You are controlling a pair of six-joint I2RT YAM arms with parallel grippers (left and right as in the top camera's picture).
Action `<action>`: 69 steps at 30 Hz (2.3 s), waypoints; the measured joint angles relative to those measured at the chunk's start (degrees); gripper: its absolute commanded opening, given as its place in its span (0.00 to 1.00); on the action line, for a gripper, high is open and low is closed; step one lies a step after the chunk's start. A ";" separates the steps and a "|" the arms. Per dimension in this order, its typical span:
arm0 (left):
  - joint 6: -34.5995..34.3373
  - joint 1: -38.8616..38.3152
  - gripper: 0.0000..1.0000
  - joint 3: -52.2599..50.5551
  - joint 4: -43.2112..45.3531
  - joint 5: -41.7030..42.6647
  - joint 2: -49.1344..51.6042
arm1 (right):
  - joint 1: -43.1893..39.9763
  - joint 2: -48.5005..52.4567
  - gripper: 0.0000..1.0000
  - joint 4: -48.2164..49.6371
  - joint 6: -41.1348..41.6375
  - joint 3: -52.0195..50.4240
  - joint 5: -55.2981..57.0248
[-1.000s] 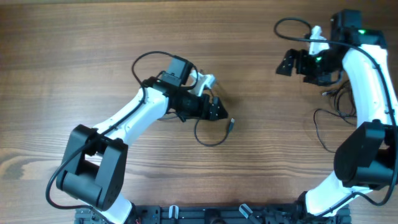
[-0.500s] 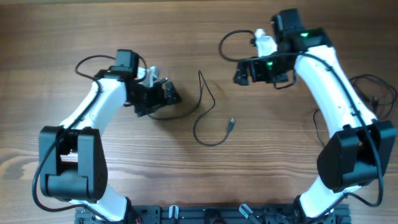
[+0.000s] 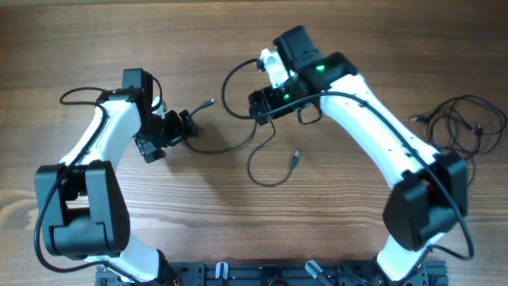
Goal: Untangle cables
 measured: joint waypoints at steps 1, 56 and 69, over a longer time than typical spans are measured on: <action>-0.31 0.26 1.00 0.00 -0.04 -0.33 0.00 | 0.55 1.40 0.90 0.20 0.63 0.00 0.46; -1.01 0.66 1.00 0.00 -0.81 -1.53 0.00 | -51.01 -19.26 0.04 5.40 13.20 11.80 22.67; -1.03 0.66 1.00 0.00 -1.44 -1.53 0.00 | -50.97 -17.16 0.04 4.57 13.68 11.43 22.21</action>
